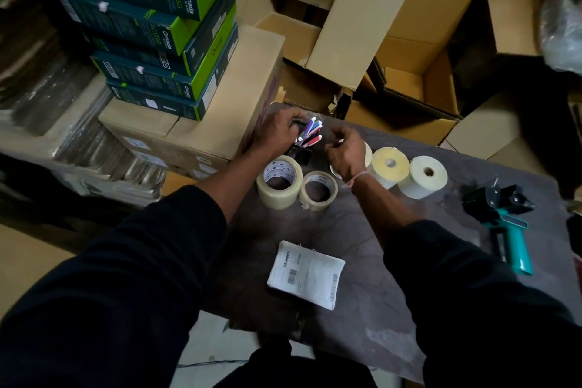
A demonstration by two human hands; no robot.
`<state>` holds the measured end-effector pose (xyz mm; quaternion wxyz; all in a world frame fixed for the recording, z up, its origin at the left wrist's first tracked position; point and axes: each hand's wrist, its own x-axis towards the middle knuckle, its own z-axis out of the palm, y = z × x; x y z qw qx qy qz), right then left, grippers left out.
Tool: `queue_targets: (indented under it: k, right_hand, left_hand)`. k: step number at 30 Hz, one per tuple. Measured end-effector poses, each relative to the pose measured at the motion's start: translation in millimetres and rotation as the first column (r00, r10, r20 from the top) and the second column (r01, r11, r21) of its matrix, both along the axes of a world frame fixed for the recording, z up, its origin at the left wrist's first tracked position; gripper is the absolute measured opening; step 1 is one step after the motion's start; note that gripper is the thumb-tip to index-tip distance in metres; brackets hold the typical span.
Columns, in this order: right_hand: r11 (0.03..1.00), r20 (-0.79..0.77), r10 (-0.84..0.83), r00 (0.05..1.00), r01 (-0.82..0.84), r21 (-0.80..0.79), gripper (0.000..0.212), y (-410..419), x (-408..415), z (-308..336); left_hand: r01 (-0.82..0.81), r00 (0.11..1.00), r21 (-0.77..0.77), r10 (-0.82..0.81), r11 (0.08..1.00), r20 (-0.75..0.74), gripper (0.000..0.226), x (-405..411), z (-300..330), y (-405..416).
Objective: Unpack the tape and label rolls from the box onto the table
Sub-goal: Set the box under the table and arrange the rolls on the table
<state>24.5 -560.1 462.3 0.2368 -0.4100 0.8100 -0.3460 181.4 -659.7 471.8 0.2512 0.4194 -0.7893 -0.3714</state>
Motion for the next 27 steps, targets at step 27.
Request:
queue_targets:
  k: [27]
  right_hand:
    - [0.75,0.005,0.172,0.985,-0.134,0.648,0.071,204,23,-82]
  left_hand:
    - [-0.003,0.742,0.315,-0.209,0.949,0.637,0.041,98,-82,184]
